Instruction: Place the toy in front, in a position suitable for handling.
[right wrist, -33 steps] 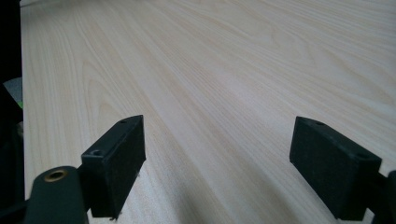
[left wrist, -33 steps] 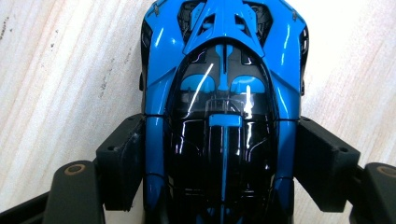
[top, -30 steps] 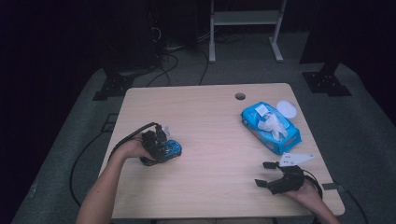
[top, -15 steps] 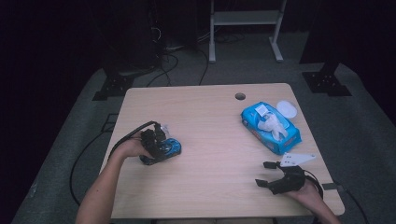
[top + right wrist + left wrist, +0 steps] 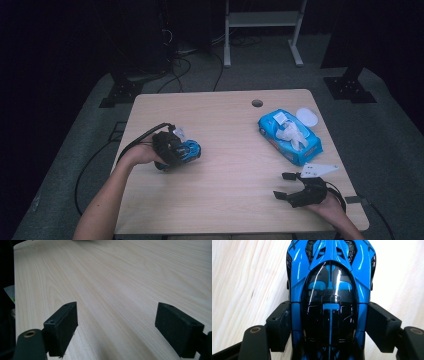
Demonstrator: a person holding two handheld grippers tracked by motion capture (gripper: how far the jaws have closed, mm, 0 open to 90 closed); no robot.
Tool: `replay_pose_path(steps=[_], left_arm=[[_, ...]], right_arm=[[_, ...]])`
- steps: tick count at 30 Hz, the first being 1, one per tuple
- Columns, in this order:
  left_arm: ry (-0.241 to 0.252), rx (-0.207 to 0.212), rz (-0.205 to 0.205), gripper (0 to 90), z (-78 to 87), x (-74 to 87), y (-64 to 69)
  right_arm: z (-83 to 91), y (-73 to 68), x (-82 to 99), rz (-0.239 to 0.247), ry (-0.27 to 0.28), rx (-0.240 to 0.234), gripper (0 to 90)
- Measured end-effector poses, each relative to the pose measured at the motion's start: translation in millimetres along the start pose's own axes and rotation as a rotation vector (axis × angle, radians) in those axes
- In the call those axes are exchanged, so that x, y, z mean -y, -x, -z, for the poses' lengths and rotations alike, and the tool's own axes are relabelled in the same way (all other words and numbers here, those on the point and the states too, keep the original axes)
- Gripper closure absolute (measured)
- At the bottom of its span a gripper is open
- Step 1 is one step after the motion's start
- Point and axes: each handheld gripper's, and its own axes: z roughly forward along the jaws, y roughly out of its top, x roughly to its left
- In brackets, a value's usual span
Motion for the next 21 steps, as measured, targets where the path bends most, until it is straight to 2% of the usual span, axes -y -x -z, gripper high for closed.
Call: replay_pose_path(steps=[6,10,13,19,21], left_arm=[[0.034,0.039,-0.084,27.8,-5.5,-34.9,20.1],[0.057,0.077,-0.127,27.8,-20.1,-58.2,34.2],[0.064,0.121,-0.154,27.8,-36.3,-75.5,45.9],[0.065,0.188,-0.182,27.8,-65.2,-95.2,60.7],[0.051,0.189,-0.185,27.8,-72.9,-97.4,62.4]], right_arm=[[0.9,0.4,-0.3,0.000,0.005,0.003,17.6],[3.2,1.5,0.0,-0.005,0.013,0.008,17.7],[4.7,2.3,0.5,-0.007,0.018,0.014,17.7],[7.1,3.4,0.5,-0.010,0.032,0.019,17.7],[7.2,3.2,0.7,-0.007,0.031,0.018,17.7]])
